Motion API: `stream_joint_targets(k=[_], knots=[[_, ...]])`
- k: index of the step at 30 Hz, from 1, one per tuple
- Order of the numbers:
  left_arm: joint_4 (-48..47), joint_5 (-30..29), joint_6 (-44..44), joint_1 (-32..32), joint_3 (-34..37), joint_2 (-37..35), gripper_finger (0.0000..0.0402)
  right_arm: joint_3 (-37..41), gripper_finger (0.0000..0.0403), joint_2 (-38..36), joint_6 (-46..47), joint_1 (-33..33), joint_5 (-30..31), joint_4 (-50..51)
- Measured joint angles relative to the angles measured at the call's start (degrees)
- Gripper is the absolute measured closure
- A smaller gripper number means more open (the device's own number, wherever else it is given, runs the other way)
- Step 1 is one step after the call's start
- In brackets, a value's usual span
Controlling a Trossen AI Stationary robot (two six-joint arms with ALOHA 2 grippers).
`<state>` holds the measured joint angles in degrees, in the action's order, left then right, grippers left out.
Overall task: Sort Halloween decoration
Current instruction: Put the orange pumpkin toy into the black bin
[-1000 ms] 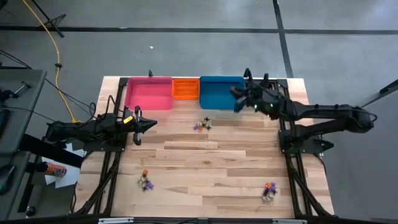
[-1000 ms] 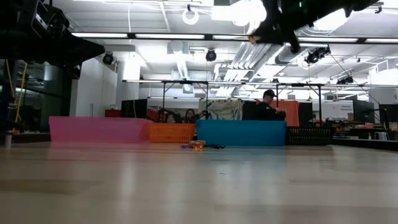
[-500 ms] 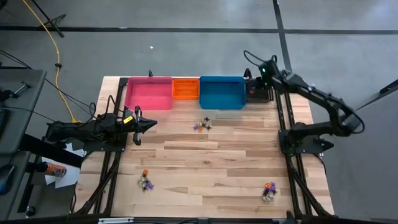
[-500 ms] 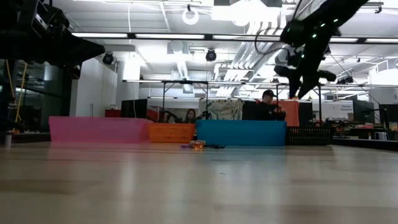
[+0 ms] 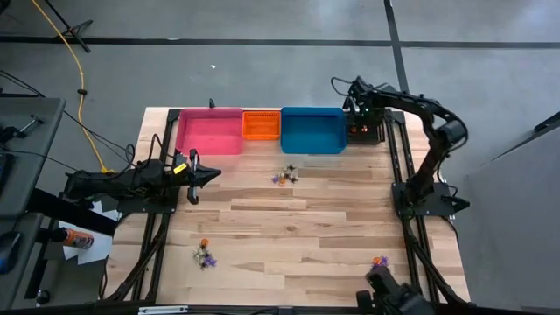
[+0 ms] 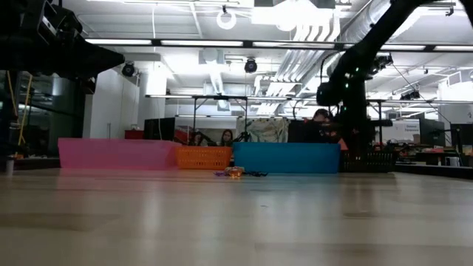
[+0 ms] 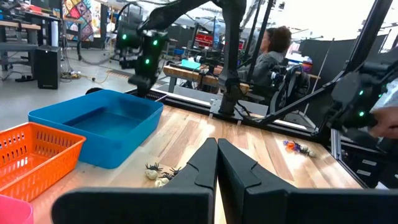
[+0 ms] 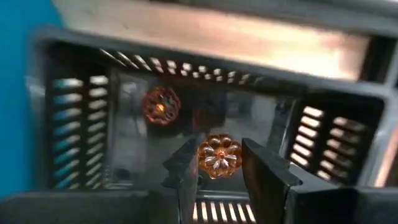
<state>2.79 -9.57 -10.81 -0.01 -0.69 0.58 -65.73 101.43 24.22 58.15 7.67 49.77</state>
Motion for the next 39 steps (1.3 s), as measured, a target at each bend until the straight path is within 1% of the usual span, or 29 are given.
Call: stream_joint_targets(k=[4,8,14,16,18,21,24,29,31,33,36,39], knots=[[0.0,0.0,0.0,0.0,0.0,0.0,0.0401,0.0,0.0288,1.9,1.8,0.0,0.0,-0.9],[0.0,0.0,0.0,0.0,0.0,0.0,0.0401,0.0,0.0288,1.9,2.8,0.1,0.0,-3.3],[0.0,0.0,0.0,0.0,0.0,0.0,0.0402,0.0,0.0288,1.9,2.6,1.0,-0.1,-3.5],[0.0,0.0,0.0,0.0,0.0,0.0,0.0401,0.0,0.0288,1.9,2.5,1.4,-0.6,-3.1],[0.0,0.0,0.0,0.0,0.0,0.0,0.0402,0.0,0.0286,2.0,2.4,1.7,-2.3,-3.1],[0.0,0.0,0.0,0.0,0.0,0.0,0.0401,0.0,0.0271,1.9,2.3,1.8,-3.2,-3.0],[0.0,0.0,0.0,0.0,0.0,0.0,0.0402,0.0,0.0245,1.9,2.3,1.4,-3.4,-2.9],[0.0,0.0,0.0,0.0,0.0,0.0,0.0402,-0.3,0.0197,1.4,-2.2,1.4,-5.2,-0.6],[0.0,0.0,0.0,0.0,0.0,0.0,0.0402,-0.8,0.0186,-0.8,-4.2,1.4,-5.6,-0.1],[0.0,0.0,0.0,0.0,0.0,0.0,0.0402,-1.4,0.0182,-4.7,-7.4,0.9,-6.8,-0.4],[0.0,0.0,0.0,0.0,0.0,0.0,0.0401,-1.4,0.0184,-13.1,-10.9,-1.4,-8.2,-1.1],[0.0,0.0,0.0,0.0,0.0,0.0,0.0402,-0.5,0.0196,-22.5,-11.1,-5.6,-8.6,-2.4]])
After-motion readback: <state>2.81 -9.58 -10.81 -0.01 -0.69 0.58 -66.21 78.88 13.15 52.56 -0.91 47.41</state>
